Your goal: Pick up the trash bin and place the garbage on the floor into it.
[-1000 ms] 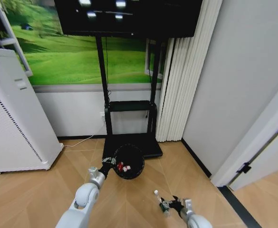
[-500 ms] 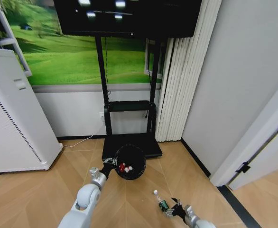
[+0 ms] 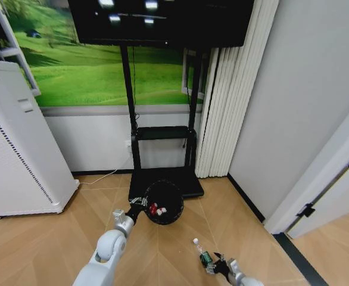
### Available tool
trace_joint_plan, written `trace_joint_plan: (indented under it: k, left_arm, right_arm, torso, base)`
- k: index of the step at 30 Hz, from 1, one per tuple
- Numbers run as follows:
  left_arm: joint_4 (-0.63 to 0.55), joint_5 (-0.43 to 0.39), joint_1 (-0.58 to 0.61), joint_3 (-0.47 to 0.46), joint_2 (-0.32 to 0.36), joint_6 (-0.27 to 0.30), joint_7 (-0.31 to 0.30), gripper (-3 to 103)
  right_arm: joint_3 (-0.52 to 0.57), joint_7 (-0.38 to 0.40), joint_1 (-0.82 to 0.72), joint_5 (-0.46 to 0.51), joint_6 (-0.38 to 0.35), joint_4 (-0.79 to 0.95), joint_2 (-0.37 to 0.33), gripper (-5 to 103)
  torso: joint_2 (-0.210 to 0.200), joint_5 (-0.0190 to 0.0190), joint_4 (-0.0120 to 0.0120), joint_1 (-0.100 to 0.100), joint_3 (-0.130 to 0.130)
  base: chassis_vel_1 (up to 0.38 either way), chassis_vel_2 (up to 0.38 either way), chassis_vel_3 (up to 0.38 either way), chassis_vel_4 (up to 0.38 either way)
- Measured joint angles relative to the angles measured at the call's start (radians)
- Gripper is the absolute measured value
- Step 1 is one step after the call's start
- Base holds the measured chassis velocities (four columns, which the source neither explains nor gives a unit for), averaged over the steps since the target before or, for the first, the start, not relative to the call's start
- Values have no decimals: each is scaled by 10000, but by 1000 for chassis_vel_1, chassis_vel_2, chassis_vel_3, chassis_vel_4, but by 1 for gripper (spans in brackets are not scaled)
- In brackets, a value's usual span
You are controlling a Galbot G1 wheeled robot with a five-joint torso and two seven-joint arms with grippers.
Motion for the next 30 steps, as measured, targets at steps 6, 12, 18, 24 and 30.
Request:
trace_joint_plan:
  k: [6, 12, 18, 24, 30]
  left_arm:
    - [7, -19, -62, 40, -4, 0, 5, 7]
    - [128, -59, -138, -23, -77, 2, 7, 7]
    - [316, -60, -161, -184, -154, -10, 8, 7]
    - [794, -981, -306, -331, -388, -12, -79, 7]
    - [1323, -1443, -488, -152, -728, 54, -282, 7]
  right_arm:
    - [-18, 89, -58, -33, 31, -24, 71, 64]
    - [47, 197, -185, -68, 180, 316, 10, 42]
    - [586, 511, -322, 422, 140, 1568, -347, 33]
    - [1736, 1612, -359, 2418, -621, 4459, -730, 27]
    - [2038, 1962, -342, 2949, -1154, 6066, -743, 27]
  torso:
    - [0, 1, -1, -1, 0]
    - [0, 6, -1, 0, 0]
    - [0, 2, 1, 0, 0]
    - [0, 0, 2, 0, 0]
    - [0, 0, 0, 0, 0]
  base:
    - [0, 0, 0, 0]
    - [0, 0, 0, 0]
    - [0, 0, 0, 0]
    - [0, 0, 0, 0]
    - [0, 0, 0, 0]
